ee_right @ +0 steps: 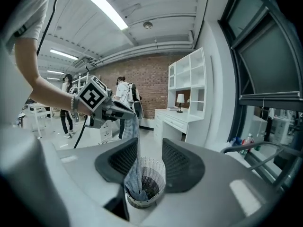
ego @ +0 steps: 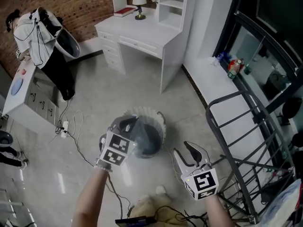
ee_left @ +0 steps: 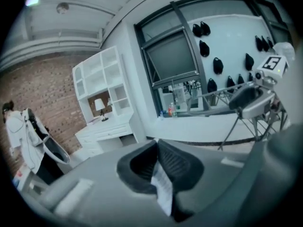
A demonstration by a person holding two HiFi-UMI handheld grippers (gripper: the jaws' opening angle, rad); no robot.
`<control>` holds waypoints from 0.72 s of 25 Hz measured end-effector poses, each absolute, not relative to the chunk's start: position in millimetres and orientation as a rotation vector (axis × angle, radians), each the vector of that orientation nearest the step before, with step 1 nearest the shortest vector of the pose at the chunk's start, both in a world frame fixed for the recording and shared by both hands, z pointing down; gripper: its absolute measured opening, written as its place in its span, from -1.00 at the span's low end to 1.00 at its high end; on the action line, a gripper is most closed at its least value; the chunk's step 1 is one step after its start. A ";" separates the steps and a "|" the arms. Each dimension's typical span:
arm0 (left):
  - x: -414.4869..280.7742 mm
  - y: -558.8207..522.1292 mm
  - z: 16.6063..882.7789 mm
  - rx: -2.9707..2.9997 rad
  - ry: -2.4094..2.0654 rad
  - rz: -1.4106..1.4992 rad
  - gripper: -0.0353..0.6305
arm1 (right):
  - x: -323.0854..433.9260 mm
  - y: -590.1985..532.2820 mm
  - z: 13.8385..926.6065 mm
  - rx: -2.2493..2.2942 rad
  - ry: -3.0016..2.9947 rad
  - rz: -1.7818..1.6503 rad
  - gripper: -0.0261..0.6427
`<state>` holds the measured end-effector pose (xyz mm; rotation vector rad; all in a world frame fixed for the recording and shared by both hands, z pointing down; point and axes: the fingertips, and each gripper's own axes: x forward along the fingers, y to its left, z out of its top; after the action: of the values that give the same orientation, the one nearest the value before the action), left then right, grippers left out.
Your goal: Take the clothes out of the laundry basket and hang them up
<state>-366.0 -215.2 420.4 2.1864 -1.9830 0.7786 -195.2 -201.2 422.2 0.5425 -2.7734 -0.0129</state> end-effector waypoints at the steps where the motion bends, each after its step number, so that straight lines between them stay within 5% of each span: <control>1: -359.9 -216.1 406.5 2.227 -1.971 0.788 -0.90 | -195.4 -198.7 413.4 0.558 -2.778 -0.020 -0.42; 18: -186.4 -186.8 243.1 3.014 -1.527 0.732 -0.89 | -140.5 -171.7 273.5 0.963 -2.788 -0.239 -0.42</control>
<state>-186.4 -186.8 243.1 3.0141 -1.5267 0.7322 -140.5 -171.7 273.5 0.9631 -2.7880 -0.2389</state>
